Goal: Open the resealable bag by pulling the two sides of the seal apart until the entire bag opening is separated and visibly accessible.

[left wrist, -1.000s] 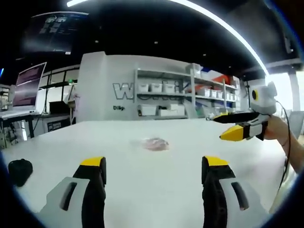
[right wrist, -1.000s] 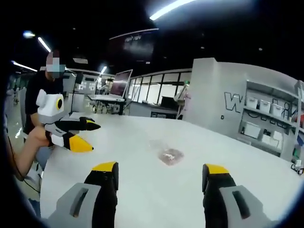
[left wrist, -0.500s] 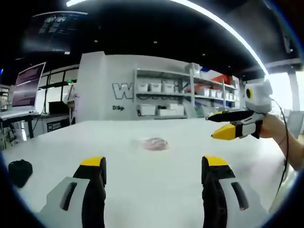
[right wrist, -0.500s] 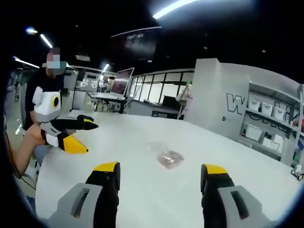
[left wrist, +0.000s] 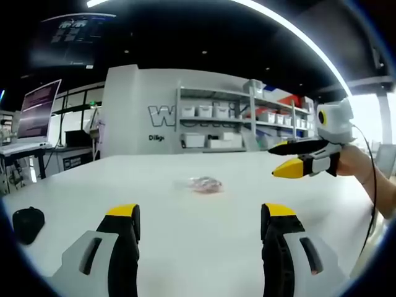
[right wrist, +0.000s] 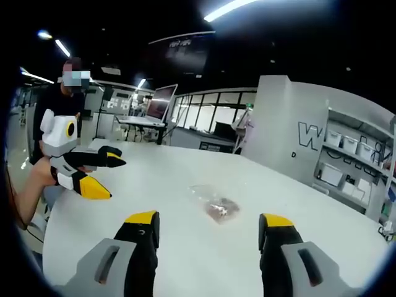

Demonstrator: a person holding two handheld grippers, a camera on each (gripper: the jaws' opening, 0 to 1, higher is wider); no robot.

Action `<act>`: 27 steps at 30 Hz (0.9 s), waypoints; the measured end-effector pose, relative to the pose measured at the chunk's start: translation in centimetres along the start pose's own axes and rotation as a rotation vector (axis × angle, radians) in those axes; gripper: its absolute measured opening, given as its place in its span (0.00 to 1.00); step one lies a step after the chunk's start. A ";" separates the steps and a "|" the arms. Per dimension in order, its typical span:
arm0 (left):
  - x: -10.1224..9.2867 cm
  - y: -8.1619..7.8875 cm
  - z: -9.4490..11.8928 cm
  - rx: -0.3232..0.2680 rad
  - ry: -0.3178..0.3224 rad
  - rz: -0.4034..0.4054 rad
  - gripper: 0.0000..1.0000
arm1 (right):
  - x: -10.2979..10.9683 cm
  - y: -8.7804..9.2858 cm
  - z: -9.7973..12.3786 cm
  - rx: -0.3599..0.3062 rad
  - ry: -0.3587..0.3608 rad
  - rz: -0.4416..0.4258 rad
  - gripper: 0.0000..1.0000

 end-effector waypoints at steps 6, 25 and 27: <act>0.0 0.0 -0.2 0.003 0.003 -0.007 0.79 | -0.4 -0.2 -0.7 -0.001 -0.009 -0.005 0.63; -0.3 0.0 -1.3 -0.009 0.036 0.000 0.75 | -1.0 -0.2 -3.1 0.047 -0.047 0.025 0.61; -0.3 -0.2 -1.3 -0.015 0.037 -0.002 0.75 | -1.1 -0.3 -3.5 0.049 -0.050 0.026 0.60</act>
Point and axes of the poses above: the point that each gripper's makers call its tool centre point, and the gripper's own axes: z roughly backward along the fingers, x roughly to its left, y roughly out of its underside, the point moved 9 cm from there along z, roughly backward along the fingers, and after that the axes turned 5 degrees about -z, right-handed, at the moved point
